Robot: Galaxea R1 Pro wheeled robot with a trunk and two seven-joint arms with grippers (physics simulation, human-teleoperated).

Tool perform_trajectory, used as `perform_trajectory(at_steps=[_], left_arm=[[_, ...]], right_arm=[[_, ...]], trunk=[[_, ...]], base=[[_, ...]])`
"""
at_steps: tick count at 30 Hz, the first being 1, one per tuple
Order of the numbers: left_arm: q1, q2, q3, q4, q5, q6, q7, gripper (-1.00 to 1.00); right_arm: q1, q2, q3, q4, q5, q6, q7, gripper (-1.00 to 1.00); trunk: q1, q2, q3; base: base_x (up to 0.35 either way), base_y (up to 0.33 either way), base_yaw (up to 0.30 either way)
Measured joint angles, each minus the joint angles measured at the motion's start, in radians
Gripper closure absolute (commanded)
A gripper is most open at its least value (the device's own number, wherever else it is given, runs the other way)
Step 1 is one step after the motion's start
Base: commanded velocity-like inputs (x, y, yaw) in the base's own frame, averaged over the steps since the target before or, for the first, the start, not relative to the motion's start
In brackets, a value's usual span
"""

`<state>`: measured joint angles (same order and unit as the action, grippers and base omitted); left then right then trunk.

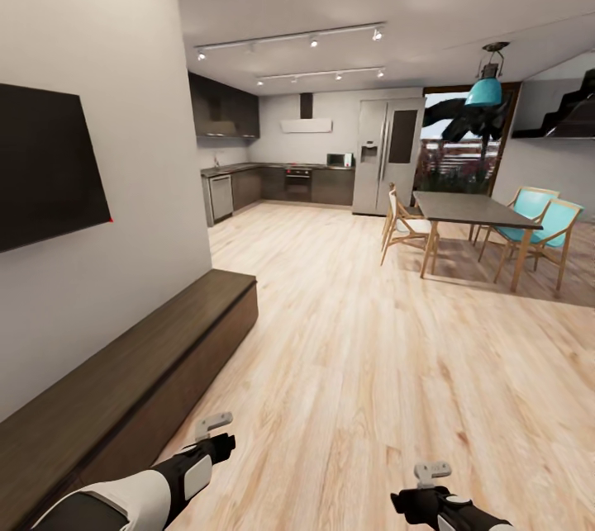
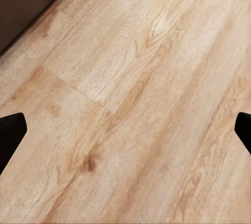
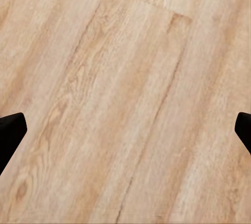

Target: Place each of the two pumpkins and all three candles from the living room inside a cabinet in the living room (use any cabinet), then make sure every cabinet is closed, and position the cauldron so it is next to a table in the living room.

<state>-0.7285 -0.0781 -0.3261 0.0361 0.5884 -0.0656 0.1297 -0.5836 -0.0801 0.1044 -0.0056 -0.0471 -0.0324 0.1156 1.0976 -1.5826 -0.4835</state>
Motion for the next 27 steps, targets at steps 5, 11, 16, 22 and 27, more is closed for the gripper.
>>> perform_trajectory(at_steps=[5, 11, 16, 22, 27], left_arm=[[0.000, -0.001, 0.000, 0.000, 0.000, -0.001, 0.000, -1.00], [0.000, -0.001, 0.000, 0.000, 0.000, 0.001, 0.000, -1.00], [0.000, -0.001, 0.000, 0.001, 0.000, 0.004, -0.001, -1.00], [0.000, 0.000, 0.000, 0.001, 0.000, 0.003, -0.001, -1.00], [0.000, 0.001, 0.000, 0.002, 0.000, 0.003, -0.001, -1.00]], right_arm=[[0.000, 0.001, -0.001, 0.000, 0.000, 0.003, 0.002, -1.00], [0.000, -0.001, -0.003, 0.000, -0.001, 0.005, 0.003, -1.00], [0.000, -0.001, -0.003, 0.000, -0.001, 0.005, 0.002, -1.00], [0.000, -0.001, -0.003, 0.000, -0.001, 0.005, 0.001, -1.00], [0.000, -0.001, -0.003, 0.000, -0.001, 0.005, 0.001, -1.00]], trunk=[[0.000, 0.000, 0.000], [0.000, 0.000, 0.000], [0.000, 0.000, 0.000], [0.000, 0.000, 0.000], [0.000, 0.000, 0.000]], base=[[0.294, 0.000, -0.229], [0.333, 0.000, -0.292], [0.336, 0.000, -0.297], [0.336, 0.031, -0.297], [0.336, 0.080, -0.185]])
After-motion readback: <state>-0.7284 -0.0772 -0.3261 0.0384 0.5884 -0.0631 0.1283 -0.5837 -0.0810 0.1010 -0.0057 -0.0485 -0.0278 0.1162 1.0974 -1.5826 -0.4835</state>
